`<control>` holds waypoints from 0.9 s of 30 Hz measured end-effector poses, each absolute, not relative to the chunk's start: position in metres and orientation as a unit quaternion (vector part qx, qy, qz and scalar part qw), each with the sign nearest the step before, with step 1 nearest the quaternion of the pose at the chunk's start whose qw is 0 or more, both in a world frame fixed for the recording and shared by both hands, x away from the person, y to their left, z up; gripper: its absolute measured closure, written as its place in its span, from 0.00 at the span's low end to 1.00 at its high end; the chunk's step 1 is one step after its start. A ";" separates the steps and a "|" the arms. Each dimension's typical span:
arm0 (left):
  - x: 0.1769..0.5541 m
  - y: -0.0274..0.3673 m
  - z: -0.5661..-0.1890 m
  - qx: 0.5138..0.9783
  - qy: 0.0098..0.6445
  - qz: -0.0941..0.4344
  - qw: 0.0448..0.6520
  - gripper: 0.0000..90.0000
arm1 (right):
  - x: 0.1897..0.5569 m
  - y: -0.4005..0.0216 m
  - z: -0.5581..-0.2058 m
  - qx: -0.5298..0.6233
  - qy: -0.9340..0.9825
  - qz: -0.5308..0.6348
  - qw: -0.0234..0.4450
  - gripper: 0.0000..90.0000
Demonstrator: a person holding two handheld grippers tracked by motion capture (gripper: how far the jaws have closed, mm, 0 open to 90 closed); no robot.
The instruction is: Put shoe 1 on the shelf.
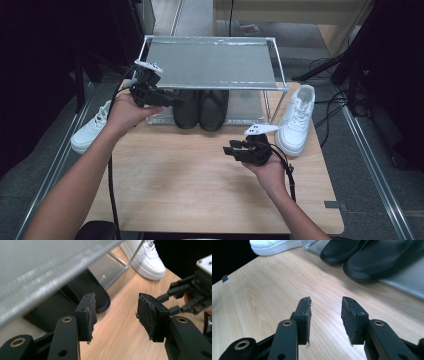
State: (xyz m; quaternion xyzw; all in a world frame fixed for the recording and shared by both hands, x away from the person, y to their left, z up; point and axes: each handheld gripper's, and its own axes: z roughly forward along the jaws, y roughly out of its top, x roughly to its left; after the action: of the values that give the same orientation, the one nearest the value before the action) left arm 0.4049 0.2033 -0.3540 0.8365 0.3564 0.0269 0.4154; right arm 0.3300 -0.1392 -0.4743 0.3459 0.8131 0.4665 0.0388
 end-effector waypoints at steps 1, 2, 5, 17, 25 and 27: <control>0.402 0.205 -0.356 0.836 0.356 0.023 0.417 0.55 | 0.329 -0.140 -0.475 0.344 0.814 0.467 0.038 0.67; 0.400 0.206 -0.359 0.835 0.359 0.021 0.416 0.55 | 0.327 -0.141 -0.475 0.342 0.816 0.465 0.038 0.67; 0.391 0.211 -0.367 0.831 0.366 0.019 0.418 0.54 | 0.323 -0.145 -0.475 0.339 0.816 0.468 0.035 0.65; 0.368 0.235 -0.405 0.819 0.398 0.024 0.412 0.54 | 0.311 -0.165 -0.471 0.341 0.809 0.478 0.032 0.65; 0.353 0.256 -0.420 0.815 0.400 0.023 0.418 0.54 | 0.309 -0.166 -0.477 0.334 0.816 0.470 0.032 0.65; 0.352 0.261 -0.422 0.816 0.403 0.021 0.414 0.54 | 0.309 -0.165 -0.479 0.333 0.817 0.471 0.028 0.64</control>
State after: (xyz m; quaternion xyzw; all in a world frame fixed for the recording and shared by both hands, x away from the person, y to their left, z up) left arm 0.3519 0.2608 -0.4217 0.8162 0.4026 0.0211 0.4138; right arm 0.3087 -0.1652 -0.4789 0.3329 0.8166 0.4706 0.0285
